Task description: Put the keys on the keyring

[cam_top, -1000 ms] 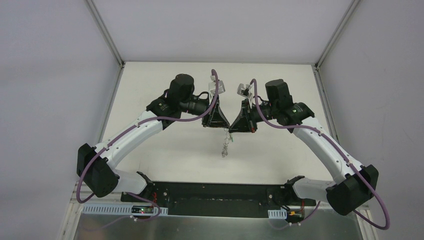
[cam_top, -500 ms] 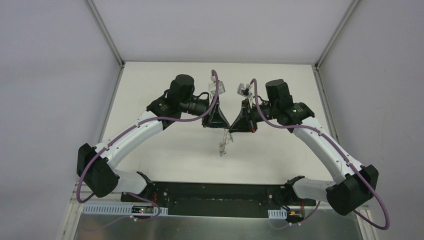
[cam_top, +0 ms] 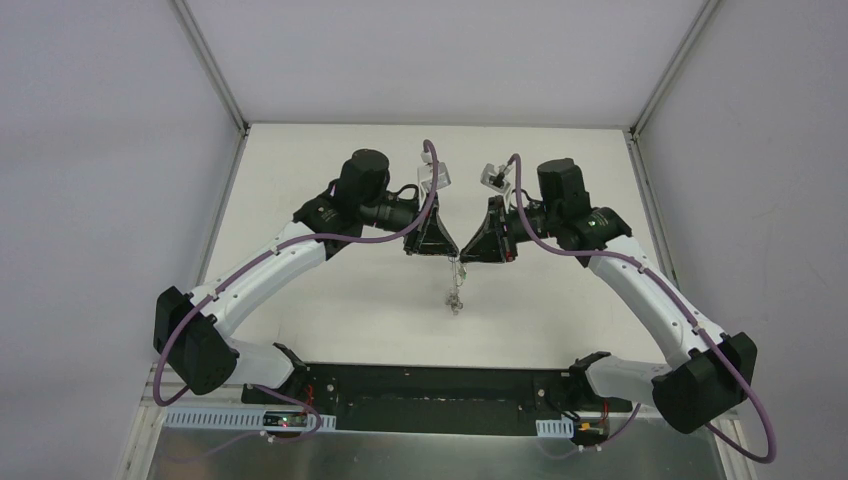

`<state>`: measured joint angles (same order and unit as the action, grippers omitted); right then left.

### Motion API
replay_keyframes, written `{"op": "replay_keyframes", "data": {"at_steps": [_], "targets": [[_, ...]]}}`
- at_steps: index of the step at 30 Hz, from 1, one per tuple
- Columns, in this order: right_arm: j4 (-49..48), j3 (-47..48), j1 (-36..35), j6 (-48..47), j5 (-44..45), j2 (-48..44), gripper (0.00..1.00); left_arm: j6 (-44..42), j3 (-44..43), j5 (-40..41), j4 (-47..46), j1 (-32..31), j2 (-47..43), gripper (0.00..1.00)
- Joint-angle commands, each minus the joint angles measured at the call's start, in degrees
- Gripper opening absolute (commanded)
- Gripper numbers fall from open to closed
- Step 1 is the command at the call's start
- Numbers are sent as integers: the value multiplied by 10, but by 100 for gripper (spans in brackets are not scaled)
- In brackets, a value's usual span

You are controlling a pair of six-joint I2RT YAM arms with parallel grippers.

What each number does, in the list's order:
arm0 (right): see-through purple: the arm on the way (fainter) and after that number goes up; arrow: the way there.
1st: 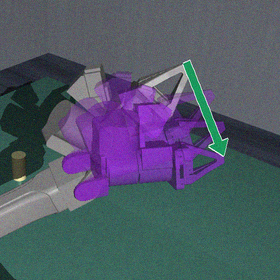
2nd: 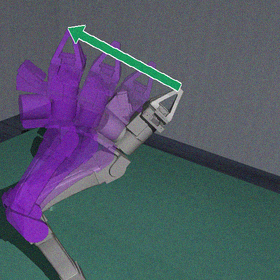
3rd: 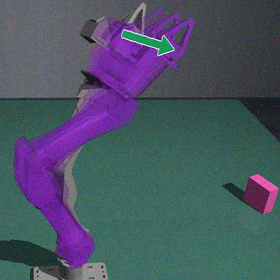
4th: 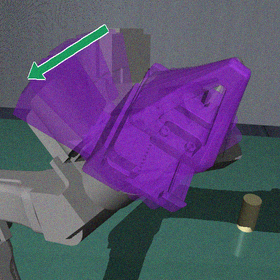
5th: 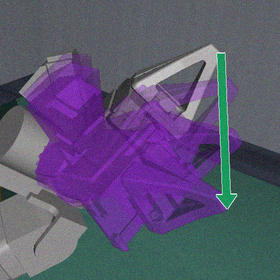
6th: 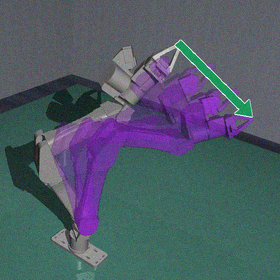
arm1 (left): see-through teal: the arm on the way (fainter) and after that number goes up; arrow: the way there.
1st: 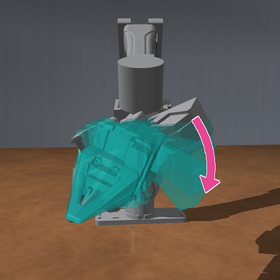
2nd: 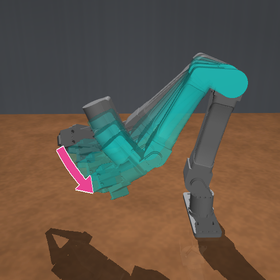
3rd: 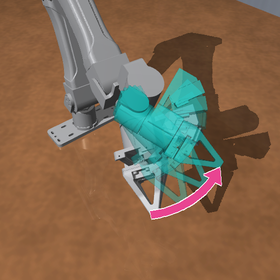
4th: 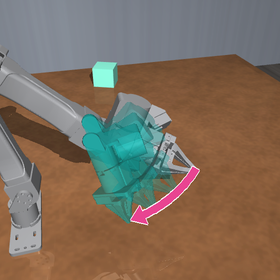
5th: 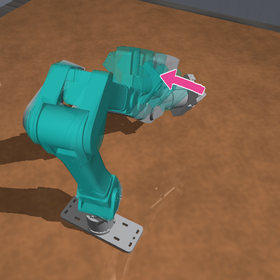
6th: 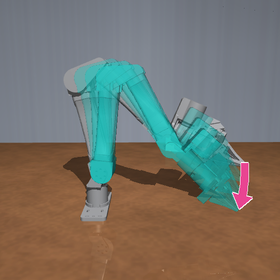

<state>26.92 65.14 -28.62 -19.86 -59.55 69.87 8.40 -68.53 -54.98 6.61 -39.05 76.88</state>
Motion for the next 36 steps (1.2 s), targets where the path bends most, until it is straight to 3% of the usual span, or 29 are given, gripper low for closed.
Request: {"op": "replay_keyframes", "data": {"at_steps": [1,9,16,31,36], "targets": [[-99,-25,30,63,-56,-40,17,15,-17,13,4,-5,-9,0],[-131,-51,49,91,-88,-54,29,75,2,-6,-64,-5,-19,0],[-142,-69,50,90,-95,-56,32,81,10,-16,-86,-5,-25,0],[-127,-67,54,65,-78,-57,31,85,24,-42,-107,-5,-35,0],[-133,-72,54,68,-93,-55,21,96,21,-44,-115,-5,-30,0]]}}
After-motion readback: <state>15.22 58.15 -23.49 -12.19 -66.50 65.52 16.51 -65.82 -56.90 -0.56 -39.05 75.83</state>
